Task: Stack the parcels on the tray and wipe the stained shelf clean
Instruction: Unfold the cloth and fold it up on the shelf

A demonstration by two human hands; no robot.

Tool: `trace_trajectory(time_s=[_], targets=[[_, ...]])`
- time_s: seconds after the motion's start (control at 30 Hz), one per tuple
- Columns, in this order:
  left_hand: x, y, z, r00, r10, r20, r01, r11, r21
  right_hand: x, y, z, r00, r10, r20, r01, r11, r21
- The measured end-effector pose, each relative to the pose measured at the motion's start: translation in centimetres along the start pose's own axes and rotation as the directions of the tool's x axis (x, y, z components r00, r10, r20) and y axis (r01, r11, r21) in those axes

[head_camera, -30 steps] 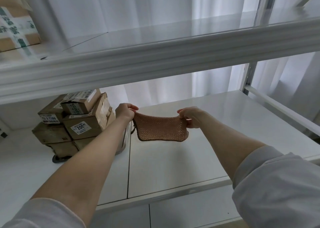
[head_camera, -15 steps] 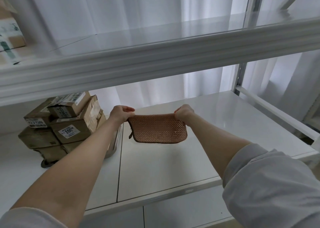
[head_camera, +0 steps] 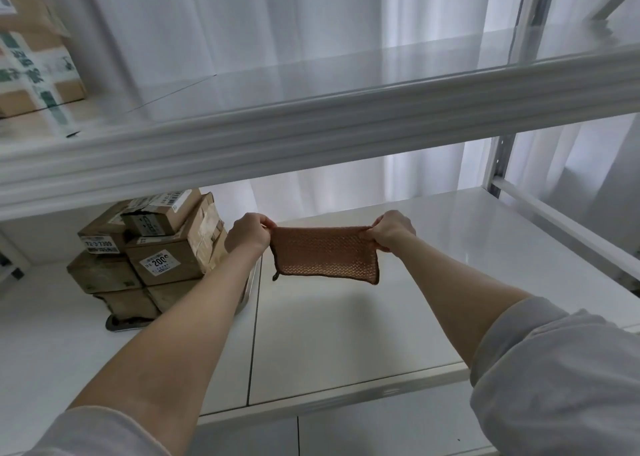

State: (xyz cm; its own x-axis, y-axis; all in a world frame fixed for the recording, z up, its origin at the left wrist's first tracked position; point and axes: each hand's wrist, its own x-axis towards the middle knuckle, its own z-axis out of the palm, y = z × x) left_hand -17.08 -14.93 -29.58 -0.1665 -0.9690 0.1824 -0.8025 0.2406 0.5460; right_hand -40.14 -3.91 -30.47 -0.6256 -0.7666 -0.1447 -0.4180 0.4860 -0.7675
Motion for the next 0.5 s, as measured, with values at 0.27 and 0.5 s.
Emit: trace_trajectory(time_s=[0.27,0.5], targets=[[0.3,-0.3,0.4,0.994,0.009,-0.112,-0.047,0.939,-0.341,0.2,-1.1,1.1,0.981,-0.154,-0.116,0.163,0.984,0.07],[-5.4,-3.4,2.5,0.802,-0.2,0.563,0.231,0.973,0.017,-1.8,2.7,3.9,0.928,0.122,0.351,-0.003,0.947,-0.323]])
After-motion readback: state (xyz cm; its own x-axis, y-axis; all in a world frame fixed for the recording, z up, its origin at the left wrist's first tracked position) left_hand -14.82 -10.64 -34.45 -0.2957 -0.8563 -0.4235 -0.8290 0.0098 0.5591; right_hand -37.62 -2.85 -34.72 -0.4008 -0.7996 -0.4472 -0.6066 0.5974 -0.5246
